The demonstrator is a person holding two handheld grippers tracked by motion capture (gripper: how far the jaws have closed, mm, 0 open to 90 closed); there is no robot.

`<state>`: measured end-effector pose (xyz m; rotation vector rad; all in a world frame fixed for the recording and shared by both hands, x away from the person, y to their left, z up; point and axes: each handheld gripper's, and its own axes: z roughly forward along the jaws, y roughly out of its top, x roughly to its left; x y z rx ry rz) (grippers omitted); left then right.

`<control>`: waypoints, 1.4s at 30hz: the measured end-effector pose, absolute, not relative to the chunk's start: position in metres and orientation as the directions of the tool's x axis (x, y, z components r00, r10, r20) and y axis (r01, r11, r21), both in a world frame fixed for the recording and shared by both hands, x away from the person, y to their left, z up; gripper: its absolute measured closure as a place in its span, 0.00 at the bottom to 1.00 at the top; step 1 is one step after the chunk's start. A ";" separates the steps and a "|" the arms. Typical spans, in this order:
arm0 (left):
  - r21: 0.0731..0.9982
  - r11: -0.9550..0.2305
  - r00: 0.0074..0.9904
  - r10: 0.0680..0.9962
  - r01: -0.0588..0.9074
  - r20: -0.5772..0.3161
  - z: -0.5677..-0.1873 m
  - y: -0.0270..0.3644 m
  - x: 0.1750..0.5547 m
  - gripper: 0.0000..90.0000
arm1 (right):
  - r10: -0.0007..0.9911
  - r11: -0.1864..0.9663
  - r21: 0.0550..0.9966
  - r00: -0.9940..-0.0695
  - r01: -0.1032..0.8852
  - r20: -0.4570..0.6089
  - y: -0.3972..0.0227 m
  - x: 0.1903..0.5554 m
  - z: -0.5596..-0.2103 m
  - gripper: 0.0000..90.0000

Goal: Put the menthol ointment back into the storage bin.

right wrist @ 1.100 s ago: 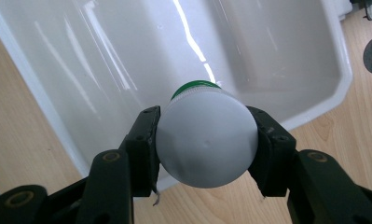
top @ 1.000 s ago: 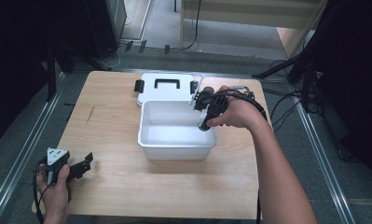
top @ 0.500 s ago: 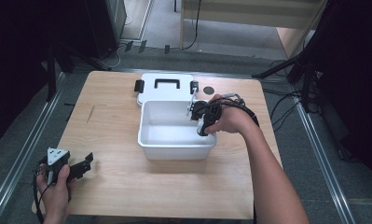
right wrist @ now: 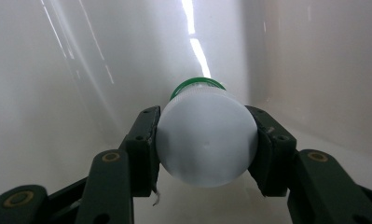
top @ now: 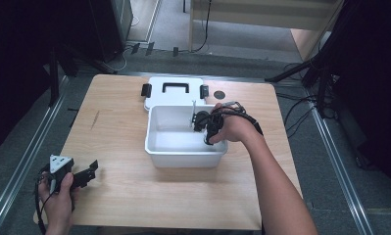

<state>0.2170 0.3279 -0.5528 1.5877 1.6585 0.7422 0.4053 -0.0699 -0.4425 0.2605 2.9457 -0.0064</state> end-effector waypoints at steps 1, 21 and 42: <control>0.808 0.080 0.009 0.994 0.584 -0.105 -0.553 0.328 0.217 0.16 | 0.172 0.985 0.002 -0.968 0.175 -0.182 -0.069 0.406 -0.444 0.57; 0.805 0.079 0.013 0.994 0.588 -0.107 -0.553 0.328 0.217 0.16 | 0.136 0.983 -0.096 -0.969 0.159 -0.206 -0.062 0.405 -0.452 0.57; 0.806 0.079 0.015 0.994 0.587 -0.108 -0.553 0.328 0.218 0.16 | 0.311 0.950 0.100 -0.932 0.297 -0.188 -0.072 0.400 -0.412 0.23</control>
